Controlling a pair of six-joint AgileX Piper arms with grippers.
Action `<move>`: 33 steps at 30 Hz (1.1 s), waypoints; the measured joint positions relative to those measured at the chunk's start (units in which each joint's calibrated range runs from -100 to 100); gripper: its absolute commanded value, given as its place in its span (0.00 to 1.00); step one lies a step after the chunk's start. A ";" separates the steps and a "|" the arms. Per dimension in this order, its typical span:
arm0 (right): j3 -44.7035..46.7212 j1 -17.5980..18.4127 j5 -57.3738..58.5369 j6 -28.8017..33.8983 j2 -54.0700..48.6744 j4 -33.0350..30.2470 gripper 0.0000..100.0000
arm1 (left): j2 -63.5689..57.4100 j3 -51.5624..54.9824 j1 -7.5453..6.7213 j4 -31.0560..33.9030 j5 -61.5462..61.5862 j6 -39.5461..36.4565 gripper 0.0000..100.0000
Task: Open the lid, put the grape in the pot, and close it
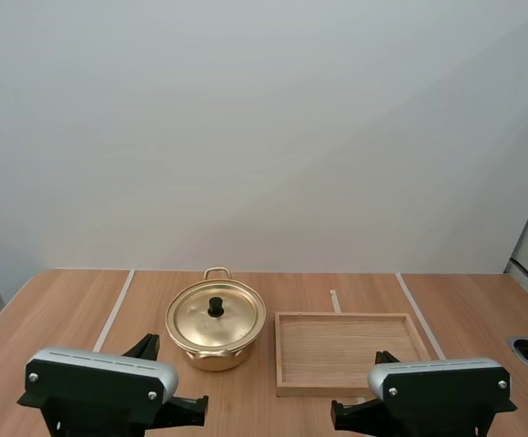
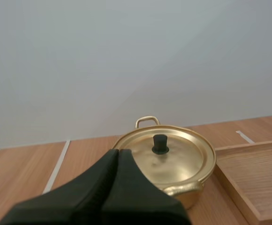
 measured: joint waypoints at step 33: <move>0.00 -0.93 11.04 0.18 0.00 -1.44 0.00 | 0.00 0.85 0.71 3.87 9.71 -9.20 0.00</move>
